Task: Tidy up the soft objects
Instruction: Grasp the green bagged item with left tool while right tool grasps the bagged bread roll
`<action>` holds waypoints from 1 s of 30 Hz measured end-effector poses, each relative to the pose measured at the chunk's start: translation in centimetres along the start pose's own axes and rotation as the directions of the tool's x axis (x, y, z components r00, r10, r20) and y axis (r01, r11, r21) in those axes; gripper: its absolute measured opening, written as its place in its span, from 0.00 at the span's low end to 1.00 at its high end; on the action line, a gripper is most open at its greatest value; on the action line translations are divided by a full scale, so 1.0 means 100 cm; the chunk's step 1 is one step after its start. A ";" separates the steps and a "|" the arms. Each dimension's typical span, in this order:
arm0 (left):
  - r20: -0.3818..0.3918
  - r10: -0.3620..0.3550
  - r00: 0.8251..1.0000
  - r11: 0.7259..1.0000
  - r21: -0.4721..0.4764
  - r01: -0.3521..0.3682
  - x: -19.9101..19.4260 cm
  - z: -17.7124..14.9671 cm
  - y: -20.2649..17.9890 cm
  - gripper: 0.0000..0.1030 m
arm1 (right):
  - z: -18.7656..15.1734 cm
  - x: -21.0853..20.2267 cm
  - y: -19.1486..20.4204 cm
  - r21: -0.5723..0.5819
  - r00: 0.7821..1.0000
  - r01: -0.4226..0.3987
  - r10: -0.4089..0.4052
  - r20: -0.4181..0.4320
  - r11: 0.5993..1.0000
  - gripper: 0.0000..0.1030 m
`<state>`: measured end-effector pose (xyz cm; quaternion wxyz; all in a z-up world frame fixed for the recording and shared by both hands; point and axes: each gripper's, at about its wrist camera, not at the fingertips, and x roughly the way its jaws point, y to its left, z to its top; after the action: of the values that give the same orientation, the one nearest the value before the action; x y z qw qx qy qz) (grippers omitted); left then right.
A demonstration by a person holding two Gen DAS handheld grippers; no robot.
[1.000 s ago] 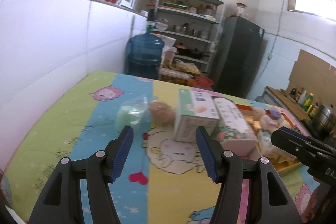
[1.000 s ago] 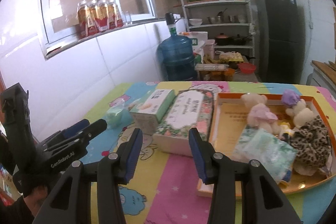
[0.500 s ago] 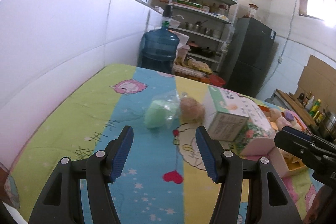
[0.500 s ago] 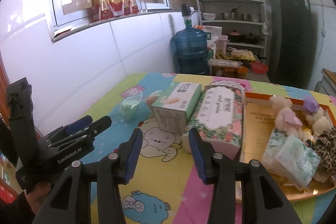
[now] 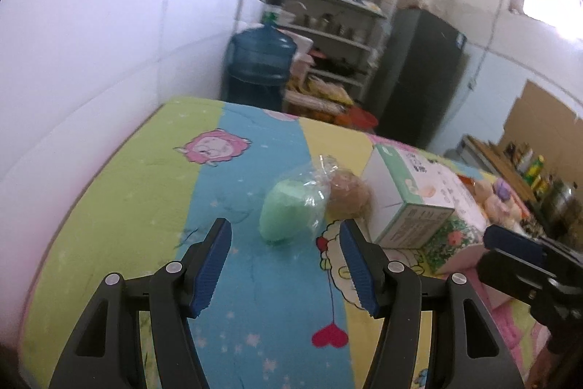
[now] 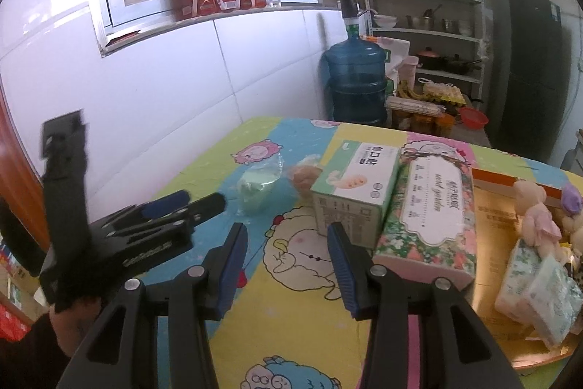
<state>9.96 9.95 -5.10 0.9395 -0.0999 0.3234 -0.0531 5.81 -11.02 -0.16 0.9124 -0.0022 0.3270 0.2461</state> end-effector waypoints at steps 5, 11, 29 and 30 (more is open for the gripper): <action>-0.097 -0.004 0.995 0.997 0.077 0.012 0.037 0.012 -0.011 0.62 | 0.001 0.001 -0.006 0.019 1.000 -0.002 0.002 0.002 1.000 0.44; -0.163 0.024 0.986 0.997 0.074 -0.012 0.069 0.022 -0.010 0.62 | 0.000 0.002 -0.019 0.045 1.000 -0.006 0.006 0.010 0.999 0.44; 0.039 0.111 0.993 0.993 -0.050 -0.109 -0.011 -0.003 0.018 0.42 | 0.059 0.048 0.010 -0.141 0.983 -0.174 0.162 -0.089 0.975 0.44; 0.050 0.118 0.992 0.992 -0.056 -0.115 -0.017 -0.007 0.021 0.42 | 0.064 0.055 0.012 -0.165 0.983 -0.167 0.150 -0.111 0.972 0.44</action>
<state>8.27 12.13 -5.07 0.9462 -0.1070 0.3051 0.0131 12.70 -6.43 1.75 0.8691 -0.0678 0.3475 0.3454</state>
